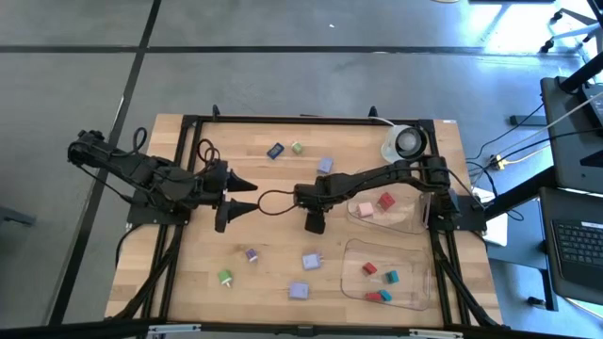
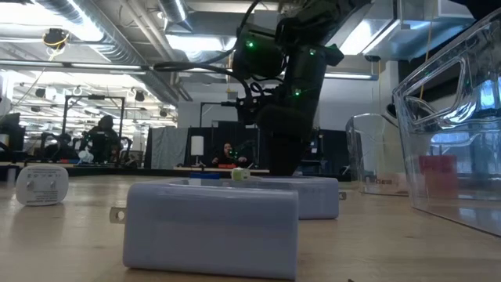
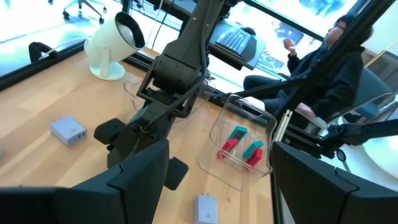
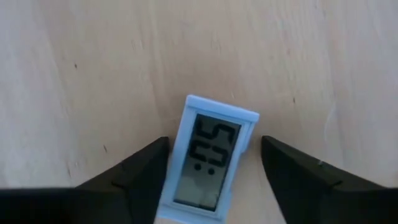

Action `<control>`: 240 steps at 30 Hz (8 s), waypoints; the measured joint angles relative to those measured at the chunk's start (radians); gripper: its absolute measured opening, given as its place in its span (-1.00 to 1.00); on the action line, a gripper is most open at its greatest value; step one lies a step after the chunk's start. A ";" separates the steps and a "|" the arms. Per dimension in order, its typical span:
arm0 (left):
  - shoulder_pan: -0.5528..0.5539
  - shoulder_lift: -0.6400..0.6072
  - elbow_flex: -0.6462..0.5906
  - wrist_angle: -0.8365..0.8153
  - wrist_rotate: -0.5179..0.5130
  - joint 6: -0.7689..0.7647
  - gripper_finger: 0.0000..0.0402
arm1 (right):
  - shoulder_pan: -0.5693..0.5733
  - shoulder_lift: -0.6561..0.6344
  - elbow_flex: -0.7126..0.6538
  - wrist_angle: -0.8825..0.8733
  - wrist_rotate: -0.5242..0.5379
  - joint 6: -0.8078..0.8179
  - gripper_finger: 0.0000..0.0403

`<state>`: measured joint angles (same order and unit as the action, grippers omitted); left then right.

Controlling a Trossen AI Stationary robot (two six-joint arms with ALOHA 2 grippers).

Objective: Pick & Place Office items
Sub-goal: Put the white digital timer into the bottom transparent bin, then put the bottom green charger adapter into the top transparent bin

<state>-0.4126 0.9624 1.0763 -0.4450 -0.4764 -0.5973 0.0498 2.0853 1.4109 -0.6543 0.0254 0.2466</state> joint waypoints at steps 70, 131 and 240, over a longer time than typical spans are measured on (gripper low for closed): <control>0.002 0.100 -0.001 0.008 -0.186 0.087 0.39 | 0.275 -0.760 -0.001 0.148 0.356 0.279 -0.31; -0.059 0.104 -0.248 -0.283 0.620 0.225 0.39 | 0.696 -0.782 -0.674 0.151 -0.114 1.317 0.26; 0.082 0.382 -0.080 1.369 0.033 0.671 -0.28 | 0.562 -1.037 -0.673 0.820 0.813 0.449 0.37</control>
<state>-0.3309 1.3449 0.9962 0.9245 -0.4431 0.0734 0.6118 1.0485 0.7383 0.1657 0.8388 0.6958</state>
